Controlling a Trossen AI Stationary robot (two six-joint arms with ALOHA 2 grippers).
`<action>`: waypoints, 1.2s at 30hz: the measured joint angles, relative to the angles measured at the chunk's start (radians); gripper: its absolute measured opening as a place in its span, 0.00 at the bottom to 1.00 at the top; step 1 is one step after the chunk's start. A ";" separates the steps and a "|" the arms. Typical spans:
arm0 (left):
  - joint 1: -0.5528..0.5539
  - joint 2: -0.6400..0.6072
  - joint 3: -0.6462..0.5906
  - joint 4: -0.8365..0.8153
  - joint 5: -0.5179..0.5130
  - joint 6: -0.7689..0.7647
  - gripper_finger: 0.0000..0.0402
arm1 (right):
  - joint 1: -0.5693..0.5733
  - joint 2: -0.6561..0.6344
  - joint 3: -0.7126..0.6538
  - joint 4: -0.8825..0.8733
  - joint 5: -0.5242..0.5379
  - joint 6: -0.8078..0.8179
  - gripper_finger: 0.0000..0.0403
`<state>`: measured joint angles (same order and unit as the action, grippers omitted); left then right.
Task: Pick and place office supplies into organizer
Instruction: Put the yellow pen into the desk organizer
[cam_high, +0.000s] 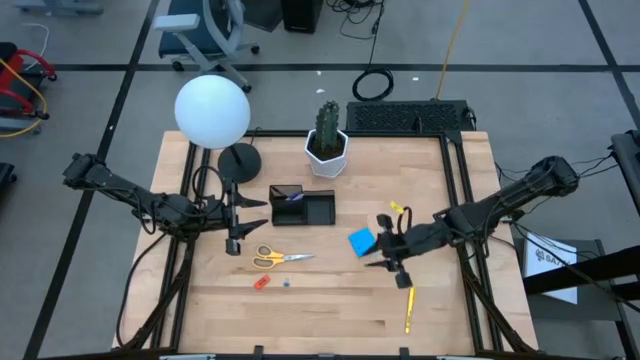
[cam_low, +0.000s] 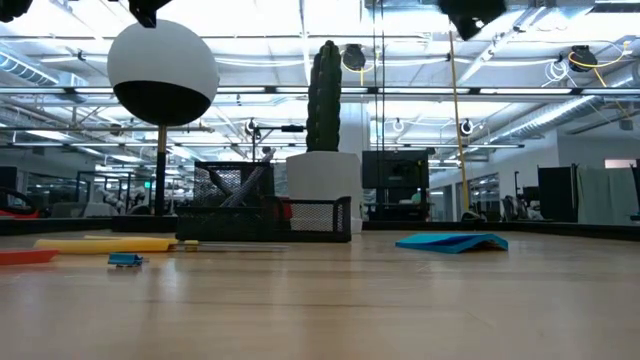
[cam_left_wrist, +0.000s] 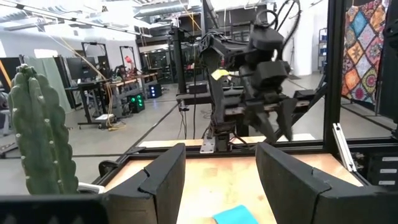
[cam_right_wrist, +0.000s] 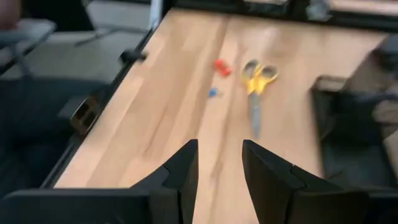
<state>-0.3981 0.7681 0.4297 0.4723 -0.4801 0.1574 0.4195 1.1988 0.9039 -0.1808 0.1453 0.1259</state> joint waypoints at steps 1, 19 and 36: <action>0.000 0.000 0.000 0.000 0.000 0.005 0.50 | 0.009 0.000 0.000 -0.015 -0.019 0.013 0.29; 0.000 0.000 0.000 0.003 -0.026 0.017 0.50 | 0.242 0.138 0.214 -0.405 -0.010 -0.140 0.29; 0.000 0.000 0.000 -0.005 -0.026 -0.034 0.50 | 0.395 0.450 0.433 -0.741 -0.019 -0.323 0.29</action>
<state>-0.3981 0.7681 0.4297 0.4672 -0.5064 0.1235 0.8143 1.6490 1.3373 -0.9221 0.1266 -0.1968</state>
